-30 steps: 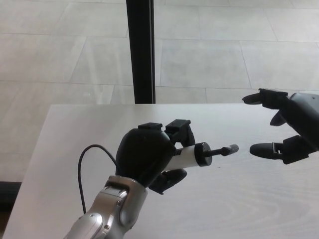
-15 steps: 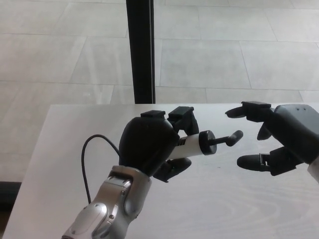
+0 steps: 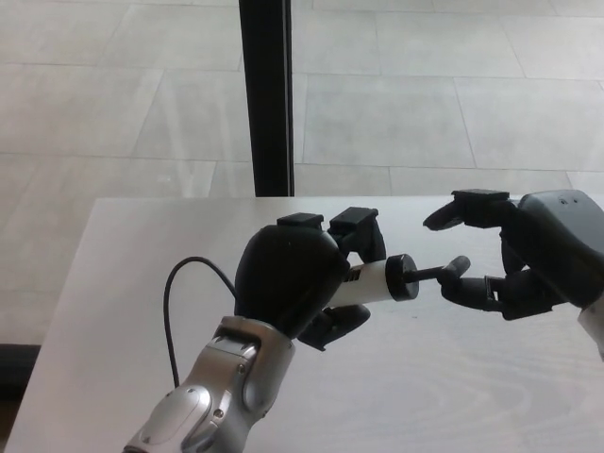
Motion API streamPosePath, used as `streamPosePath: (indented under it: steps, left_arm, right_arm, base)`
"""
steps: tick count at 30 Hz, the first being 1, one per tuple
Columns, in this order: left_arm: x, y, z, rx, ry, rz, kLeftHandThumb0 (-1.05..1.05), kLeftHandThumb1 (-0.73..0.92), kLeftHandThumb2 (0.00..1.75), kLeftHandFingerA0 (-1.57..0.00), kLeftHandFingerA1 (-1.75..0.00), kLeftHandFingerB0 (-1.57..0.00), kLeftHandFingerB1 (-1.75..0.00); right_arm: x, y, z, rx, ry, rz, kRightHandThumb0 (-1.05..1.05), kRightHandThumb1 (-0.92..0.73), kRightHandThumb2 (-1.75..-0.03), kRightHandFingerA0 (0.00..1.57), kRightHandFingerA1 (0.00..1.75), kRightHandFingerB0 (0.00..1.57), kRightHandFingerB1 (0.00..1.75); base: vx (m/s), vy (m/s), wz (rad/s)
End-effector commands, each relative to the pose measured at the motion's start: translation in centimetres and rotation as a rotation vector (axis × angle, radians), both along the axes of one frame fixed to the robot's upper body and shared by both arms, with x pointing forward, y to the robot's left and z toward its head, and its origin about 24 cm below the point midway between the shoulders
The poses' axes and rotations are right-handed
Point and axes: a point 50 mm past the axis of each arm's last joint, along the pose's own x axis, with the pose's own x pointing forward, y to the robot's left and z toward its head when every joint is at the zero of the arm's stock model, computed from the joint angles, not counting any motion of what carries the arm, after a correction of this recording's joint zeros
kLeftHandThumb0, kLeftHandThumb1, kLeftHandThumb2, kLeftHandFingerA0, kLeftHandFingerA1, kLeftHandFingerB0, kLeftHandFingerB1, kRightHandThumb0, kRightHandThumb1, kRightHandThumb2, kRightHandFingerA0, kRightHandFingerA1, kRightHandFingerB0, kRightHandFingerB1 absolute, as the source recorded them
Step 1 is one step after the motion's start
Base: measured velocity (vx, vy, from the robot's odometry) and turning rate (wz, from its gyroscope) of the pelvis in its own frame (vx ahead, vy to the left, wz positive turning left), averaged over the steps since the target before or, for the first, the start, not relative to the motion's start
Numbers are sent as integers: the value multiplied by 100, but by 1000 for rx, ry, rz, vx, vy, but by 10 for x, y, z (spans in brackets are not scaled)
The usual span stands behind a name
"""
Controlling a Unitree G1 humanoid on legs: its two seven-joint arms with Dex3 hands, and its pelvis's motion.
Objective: The robot uses its left hand to lift the air pump kept on the middle of the desk and use the right hand to pull out the handle
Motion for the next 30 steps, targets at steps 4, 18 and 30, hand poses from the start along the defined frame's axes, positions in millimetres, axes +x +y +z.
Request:
streamPosePath:
  steps: [4, 18, 30]
  left_arm:
    - [-2, 5, -3, 35, 20, 18, -21, 50, 117, -93, -149, -89, -123]
    - [2, 5, 2, 13, 5, 24, -17, 48, 121, -90, -172, -80, -147]
    - [3, 6, -1, 20, 20, 37, -17, 46, 124, -91, -164, -83, -137]
  right_arm:
    - [-2, 1, 9, 26, -154, 24, -23, -66, -93, 103, 170, 83, 109]
    - [-1, 2, 6, 13, -194, 19, -24, -56, -97, 108, 169, 87, 99]
    - [-1, 0, 9, 13, -187, -1, -22, -50, -118, 91, 175, 78, 157]
  base:
    - [0, 0, 0]
    - [0, 0, 0]
    - [0, 0, 0]
